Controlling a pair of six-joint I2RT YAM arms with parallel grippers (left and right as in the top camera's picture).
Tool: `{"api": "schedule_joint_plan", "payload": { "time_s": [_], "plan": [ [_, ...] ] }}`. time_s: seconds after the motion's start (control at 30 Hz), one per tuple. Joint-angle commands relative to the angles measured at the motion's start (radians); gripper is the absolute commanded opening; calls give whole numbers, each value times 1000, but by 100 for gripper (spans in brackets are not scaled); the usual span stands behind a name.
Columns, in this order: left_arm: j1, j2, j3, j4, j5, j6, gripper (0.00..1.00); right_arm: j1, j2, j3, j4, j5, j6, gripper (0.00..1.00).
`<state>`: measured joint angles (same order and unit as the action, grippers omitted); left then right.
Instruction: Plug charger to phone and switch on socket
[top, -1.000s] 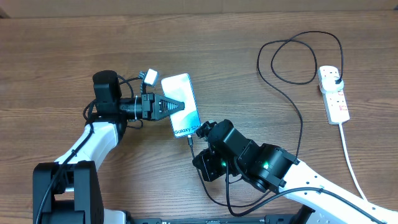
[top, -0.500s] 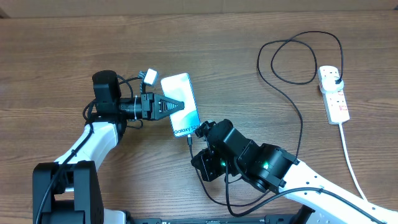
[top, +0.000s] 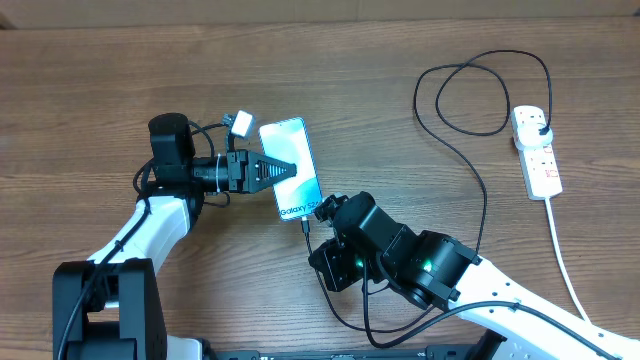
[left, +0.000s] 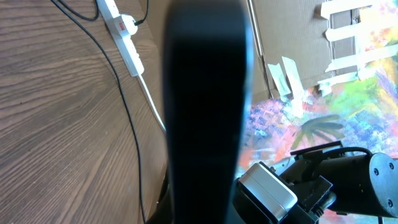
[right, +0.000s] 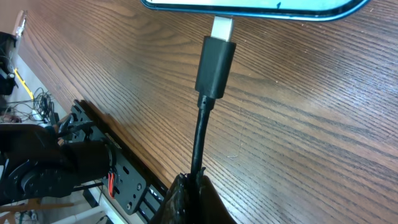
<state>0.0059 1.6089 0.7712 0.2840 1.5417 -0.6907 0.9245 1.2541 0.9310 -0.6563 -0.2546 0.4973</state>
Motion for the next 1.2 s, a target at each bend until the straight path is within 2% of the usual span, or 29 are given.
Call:
{"api": "schedule_joint_plan", "payload": {
  "time_s": [0.0, 0.57, 0.8, 1.17],
  "plan": [
    [-6, -5, 16, 5, 40, 35, 4, -3, -10, 6, 5, 18, -9, 4],
    [-7, -5, 16, 4, 40, 40, 4, -3, -10, 6, -6, 18, -9, 4],
    [-7, -5, 16, 4, 40, -5, 4, -3, -10, 6, -3, 18, -9, 4],
    [-8, -5, 16, 2, 40, -10, 4, -3, -10, 6, 8, 17, -9, 4]
  ]
}}
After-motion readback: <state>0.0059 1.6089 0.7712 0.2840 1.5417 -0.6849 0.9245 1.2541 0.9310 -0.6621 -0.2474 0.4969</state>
